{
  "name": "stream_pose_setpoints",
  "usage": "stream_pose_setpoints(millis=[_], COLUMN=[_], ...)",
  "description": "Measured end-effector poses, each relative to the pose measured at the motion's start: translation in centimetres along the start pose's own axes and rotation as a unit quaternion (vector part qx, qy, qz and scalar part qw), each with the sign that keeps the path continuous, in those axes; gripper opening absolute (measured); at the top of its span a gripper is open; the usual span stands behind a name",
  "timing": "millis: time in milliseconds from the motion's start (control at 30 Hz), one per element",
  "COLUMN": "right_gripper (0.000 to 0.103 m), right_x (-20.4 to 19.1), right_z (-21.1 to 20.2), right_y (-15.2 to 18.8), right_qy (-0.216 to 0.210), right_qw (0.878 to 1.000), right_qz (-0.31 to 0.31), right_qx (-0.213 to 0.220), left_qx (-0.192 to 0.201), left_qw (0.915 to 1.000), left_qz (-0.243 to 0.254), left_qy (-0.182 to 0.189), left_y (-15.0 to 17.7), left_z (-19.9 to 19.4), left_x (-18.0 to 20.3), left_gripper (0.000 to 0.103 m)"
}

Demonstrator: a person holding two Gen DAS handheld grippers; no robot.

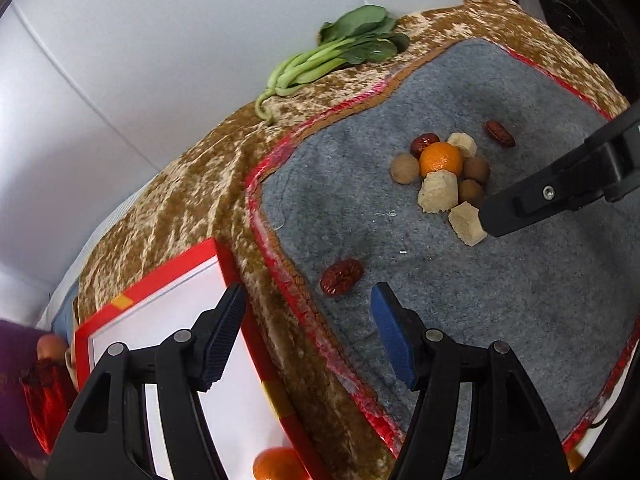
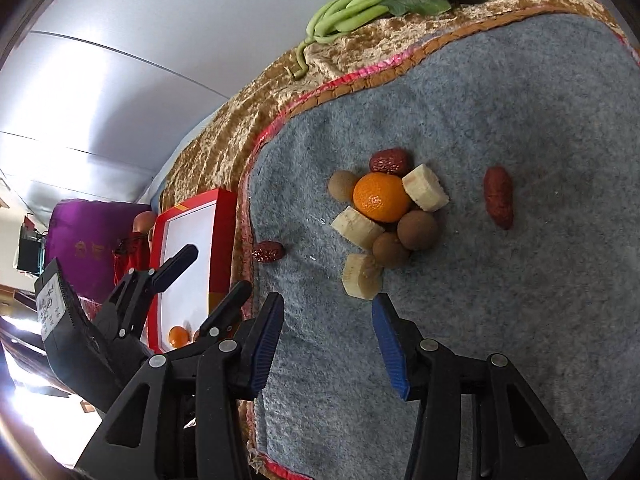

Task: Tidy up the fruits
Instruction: 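Return to the mat, left tool grasps a red date while right grasps a banana chunk, then carry the date and banana chunk into the white tray and open both tools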

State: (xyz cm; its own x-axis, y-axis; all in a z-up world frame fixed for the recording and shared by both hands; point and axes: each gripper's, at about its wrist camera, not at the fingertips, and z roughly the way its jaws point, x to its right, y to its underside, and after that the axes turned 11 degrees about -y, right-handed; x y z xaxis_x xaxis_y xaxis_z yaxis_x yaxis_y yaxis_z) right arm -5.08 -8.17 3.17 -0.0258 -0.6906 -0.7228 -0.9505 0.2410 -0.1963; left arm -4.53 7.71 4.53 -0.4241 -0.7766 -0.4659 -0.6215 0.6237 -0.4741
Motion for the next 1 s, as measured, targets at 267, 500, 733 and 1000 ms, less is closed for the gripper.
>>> stream_pose_setpoints(millis=[267, 500, 733, 1000], right_gripper=[0.043, 0.043, 0.033, 0.019], right_x=[1.1, 1.9, 2.6, 3.3], right_z=[1.4, 2.5, 3.4, 2.1], right_y=[-0.3, -0.7, -0.9, -0.7], right_qy=[0.000, 0.003, 0.020, 0.032], right_qw=[1.000, 0.999, 0.998, 0.999], right_qz=[0.030, 0.038, 0.053, 0.042], right_qx=[-0.006, -0.016, -0.014, -0.001], left_qx=[-0.001, -0.043, -0.050, -0.073], left_qw=[0.9983, 0.9960, 0.9939, 0.9884], left_qz=[0.050, 0.041, 0.028, -0.032], left_qy=[0.031, 0.067, 0.094, 0.129], left_y=[-1.2, -1.7, -1.7, -1.0], left_z=[1.8, 4.5, 4.8, 4.4], left_x=[1.1, 0.5, 0.9, 0.3], left_gripper=[0.065, 0.051, 0.028, 0.017])
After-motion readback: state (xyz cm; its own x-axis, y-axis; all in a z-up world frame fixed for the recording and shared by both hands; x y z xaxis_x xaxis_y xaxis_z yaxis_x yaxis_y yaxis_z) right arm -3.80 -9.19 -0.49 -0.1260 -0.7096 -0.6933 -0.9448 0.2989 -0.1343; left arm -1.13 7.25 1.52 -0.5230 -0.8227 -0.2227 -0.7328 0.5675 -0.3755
